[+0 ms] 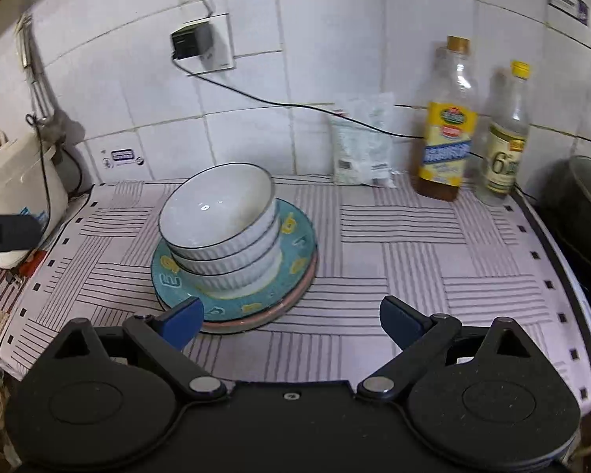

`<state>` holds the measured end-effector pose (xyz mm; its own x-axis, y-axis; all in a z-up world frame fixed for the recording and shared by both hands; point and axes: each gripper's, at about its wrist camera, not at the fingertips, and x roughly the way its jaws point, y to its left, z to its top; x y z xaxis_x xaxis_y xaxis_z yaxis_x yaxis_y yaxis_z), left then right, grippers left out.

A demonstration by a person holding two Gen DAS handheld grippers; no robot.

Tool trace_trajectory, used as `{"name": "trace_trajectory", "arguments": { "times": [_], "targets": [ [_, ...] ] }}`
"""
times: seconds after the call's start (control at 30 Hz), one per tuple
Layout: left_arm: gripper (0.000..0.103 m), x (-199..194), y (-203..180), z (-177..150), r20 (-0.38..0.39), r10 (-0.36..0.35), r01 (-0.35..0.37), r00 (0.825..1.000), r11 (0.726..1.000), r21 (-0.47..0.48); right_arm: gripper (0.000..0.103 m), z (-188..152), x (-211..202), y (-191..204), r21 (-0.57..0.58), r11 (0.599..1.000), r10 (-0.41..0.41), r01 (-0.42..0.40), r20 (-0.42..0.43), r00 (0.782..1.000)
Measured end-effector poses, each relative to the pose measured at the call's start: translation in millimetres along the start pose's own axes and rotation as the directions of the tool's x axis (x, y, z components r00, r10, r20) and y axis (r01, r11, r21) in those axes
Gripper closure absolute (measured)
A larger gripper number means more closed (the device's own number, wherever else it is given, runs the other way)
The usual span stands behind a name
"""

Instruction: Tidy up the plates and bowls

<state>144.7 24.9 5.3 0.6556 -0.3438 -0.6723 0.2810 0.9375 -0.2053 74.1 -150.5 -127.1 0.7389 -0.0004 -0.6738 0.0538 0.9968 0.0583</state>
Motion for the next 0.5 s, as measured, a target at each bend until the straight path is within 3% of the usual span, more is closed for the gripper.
{"name": "trace_trajectory", "arguments": {
  "times": [0.1,0.17,0.33,0.5],
  "targets": [
    [0.015,-7.4,-10.3,-3.5,-0.008,0.026,-0.025,1.0,0.999,0.038,0.005,0.9,-11.5,-4.1,0.003,0.999,-0.04,0.04,0.01,0.999],
    [0.003,-11.2,-14.5,-4.9,-0.011,0.02,-0.019,1.0,0.999,0.04,0.004,1.7,-18.6,-4.8,-0.005,0.998,-0.067,0.068,0.006,0.998],
    [0.0,-21.4,-21.1,-6.1,-0.024,0.061,-0.06,0.998,0.998,0.021,0.004,4.1,-35.1,-4.0,-0.034,0.993,-0.111,0.109,-0.054,0.992],
    [0.0,-31.4,-24.4,-6.9,-0.048,0.127,-0.126,0.991,0.992,0.013,0.004,1.0,-55.3,-9.0,0.012,0.997,-0.076,0.077,-0.051,0.996]
  ]
}}
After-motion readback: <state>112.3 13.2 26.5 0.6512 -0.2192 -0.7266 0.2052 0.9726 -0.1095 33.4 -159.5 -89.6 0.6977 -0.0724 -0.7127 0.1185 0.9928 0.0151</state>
